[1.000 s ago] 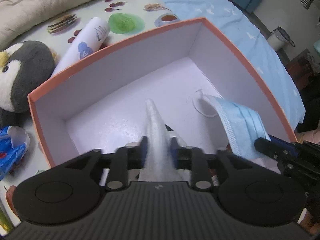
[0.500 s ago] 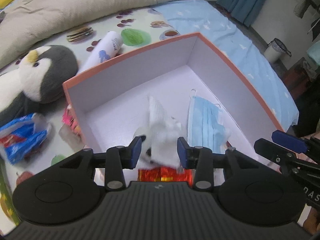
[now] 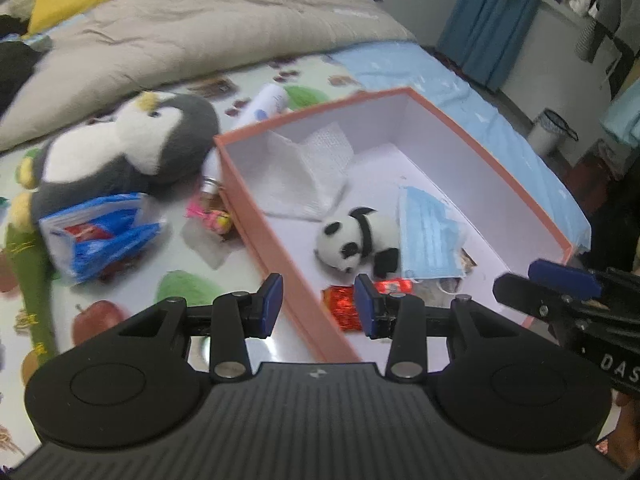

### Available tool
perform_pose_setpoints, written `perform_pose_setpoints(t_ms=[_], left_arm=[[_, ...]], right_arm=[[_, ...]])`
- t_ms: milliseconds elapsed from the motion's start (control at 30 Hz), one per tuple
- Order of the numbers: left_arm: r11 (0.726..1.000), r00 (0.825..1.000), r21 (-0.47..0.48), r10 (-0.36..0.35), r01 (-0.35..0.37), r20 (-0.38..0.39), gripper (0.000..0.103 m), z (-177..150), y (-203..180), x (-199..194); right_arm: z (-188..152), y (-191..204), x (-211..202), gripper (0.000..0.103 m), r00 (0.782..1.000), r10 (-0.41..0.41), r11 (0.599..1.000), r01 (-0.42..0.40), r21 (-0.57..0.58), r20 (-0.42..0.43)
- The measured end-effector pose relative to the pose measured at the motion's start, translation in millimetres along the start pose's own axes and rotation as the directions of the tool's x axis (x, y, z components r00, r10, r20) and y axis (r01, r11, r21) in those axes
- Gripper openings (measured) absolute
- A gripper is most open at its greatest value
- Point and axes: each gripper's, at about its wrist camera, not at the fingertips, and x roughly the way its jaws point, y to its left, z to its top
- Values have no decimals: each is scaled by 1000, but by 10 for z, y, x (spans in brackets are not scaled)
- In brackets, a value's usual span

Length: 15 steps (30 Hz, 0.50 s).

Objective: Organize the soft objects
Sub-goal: 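Withdraw both grippers from the box back toward the pile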

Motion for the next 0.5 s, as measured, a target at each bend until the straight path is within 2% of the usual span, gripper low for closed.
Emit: perform_pose_setpoints(t_ms=[233,500], left_arm=[[998,995,-51,37,-33,88,45,-267,324,-332],[993,988,-109,69,-53,142,45,-624,634,-563]], right_arm=[[-203,342,-131,49,999,43,998,-41,-52,26],[-427,712,-212,49,994,107,986,-102,-130,34]])
